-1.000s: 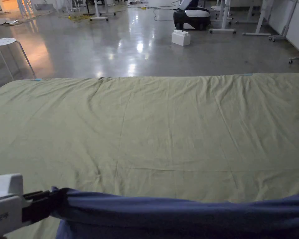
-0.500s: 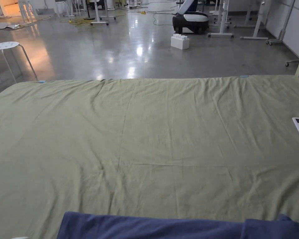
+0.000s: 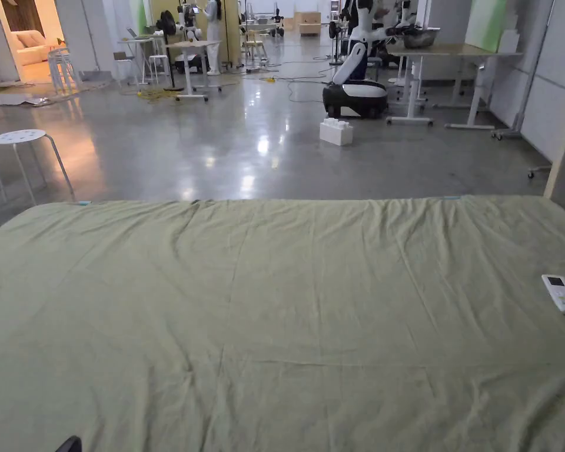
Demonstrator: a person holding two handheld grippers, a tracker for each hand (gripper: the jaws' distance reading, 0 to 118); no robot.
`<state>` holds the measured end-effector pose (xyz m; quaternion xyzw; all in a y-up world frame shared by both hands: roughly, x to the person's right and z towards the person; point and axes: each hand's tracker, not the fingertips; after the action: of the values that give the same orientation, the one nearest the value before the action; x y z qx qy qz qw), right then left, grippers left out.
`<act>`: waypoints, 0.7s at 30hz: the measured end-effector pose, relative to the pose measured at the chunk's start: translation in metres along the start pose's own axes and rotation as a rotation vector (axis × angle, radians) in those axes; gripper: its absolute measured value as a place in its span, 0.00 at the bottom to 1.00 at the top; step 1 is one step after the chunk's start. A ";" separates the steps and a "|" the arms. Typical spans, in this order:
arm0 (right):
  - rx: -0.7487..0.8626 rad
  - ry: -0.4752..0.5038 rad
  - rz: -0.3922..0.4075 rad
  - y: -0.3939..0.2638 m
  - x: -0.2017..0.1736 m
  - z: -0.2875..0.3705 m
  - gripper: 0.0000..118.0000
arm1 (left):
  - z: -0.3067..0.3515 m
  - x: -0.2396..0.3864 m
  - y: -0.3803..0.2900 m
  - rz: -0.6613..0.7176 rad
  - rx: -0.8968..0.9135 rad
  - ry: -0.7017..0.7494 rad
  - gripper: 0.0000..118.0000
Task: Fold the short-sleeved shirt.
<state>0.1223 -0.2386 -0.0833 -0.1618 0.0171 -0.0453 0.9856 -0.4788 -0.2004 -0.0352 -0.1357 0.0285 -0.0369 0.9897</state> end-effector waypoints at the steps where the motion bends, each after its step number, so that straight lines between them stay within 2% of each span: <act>1: 0.056 0.018 0.001 0.011 -0.010 0.008 0.64 | 0.010 0.011 0.010 -0.028 0.052 0.010 0.77; 4: 0.187 0.057 0.044 0.032 -0.039 0.025 0.64 | 0.034 0.045 0.031 -0.050 0.161 0.065 0.77; 7: 0.213 0.099 0.108 0.040 -0.066 0.035 0.64 | 0.052 0.081 0.033 -0.066 0.218 0.097 0.76; 9: 0.247 0.124 0.165 0.046 -0.090 0.043 0.58 | 0.057 0.097 0.035 -0.090 0.216 0.082 0.71; 10: 0.264 0.149 0.199 0.046 -0.096 0.045 0.47 | 0.060 0.102 0.037 -0.096 0.214 0.077 0.61; 11: 0.232 0.178 0.202 0.044 -0.102 0.046 0.36 | 0.062 0.106 0.039 -0.085 0.202 0.069 0.48; 12: 0.218 0.177 0.217 0.042 -0.108 0.046 0.24 | 0.063 0.108 0.040 -0.087 0.198 0.055 0.34; 13: 0.230 0.154 0.272 0.041 -0.117 0.047 0.16 | 0.062 0.108 0.042 -0.084 0.200 0.024 0.20; 15: 0.243 0.144 0.353 0.037 -0.130 0.050 0.11 | 0.065 0.110 0.046 -0.060 0.193 -0.032 0.11; 16: 0.222 0.157 0.321 0.033 -0.130 0.049 0.03 | 0.067 0.111 0.048 -0.038 0.169 -0.059 0.00; 17: 0.230 0.159 0.319 0.032 -0.134 0.052 0.00 | 0.067 0.112 0.048 -0.023 0.157 -0.063 0.00; 19: 0.223 0.208 0.274 0.031 -0.138 0.055 0.00 | 0.071 0.115 0.045 -0.040 0.169 -0.042 0.00; 21: 0.221 0.218 0.246 0.029 -0.135 0.057 0.00 | 0.072 0.119 0.043 -0.065 0.164 -0.041 0.00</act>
<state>-0.0074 -0.1802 -0.0363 -0.0433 0.1386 0.0566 0.9878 -0.3529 -0.1489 0.0171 -0.0555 0.0008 -0.0682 0.9961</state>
